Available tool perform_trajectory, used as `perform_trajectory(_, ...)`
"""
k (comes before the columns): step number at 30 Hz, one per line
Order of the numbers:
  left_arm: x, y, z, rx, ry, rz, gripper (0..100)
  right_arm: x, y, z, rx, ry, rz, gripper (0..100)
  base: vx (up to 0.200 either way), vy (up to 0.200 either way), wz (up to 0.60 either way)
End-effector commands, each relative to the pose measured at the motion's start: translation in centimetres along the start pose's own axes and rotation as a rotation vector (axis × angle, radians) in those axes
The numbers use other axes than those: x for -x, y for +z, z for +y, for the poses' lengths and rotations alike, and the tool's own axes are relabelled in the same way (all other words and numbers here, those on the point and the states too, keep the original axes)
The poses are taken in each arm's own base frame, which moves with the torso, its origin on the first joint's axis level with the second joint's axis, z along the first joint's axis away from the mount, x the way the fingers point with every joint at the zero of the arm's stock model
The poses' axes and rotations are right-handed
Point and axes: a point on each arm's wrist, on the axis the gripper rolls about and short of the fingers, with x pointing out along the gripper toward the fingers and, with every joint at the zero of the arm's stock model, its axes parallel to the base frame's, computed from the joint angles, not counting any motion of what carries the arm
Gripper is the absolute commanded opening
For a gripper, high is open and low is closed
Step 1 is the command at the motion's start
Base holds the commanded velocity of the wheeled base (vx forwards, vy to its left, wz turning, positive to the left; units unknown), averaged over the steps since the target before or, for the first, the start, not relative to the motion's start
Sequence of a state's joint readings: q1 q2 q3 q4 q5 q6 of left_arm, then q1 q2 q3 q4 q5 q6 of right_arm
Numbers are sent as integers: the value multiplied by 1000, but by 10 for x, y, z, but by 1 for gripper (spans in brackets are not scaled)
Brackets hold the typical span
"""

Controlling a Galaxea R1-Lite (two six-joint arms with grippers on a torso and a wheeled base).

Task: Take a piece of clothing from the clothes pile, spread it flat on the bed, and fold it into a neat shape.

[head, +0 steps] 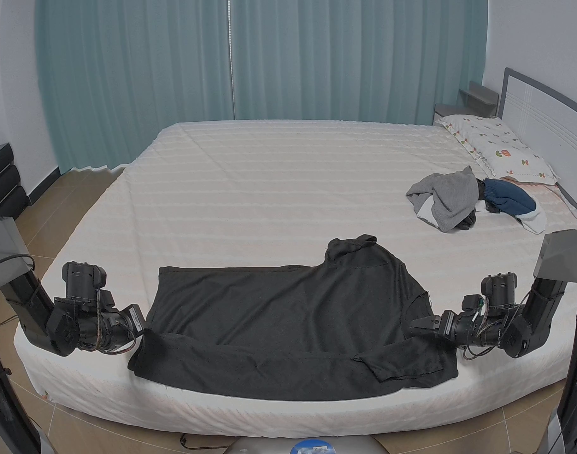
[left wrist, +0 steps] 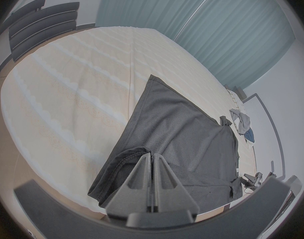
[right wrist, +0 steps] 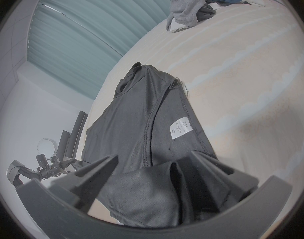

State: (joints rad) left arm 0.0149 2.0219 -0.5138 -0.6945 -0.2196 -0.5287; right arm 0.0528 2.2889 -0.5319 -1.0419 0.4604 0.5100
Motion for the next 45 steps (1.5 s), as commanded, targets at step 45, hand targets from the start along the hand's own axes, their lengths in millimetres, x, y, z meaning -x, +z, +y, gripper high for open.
perform_trajectory(45, 77, -34, 8, -43, -3, -51, 0, 143, -48, 39, 43, 28, -104, 0, 0, 0, 0)
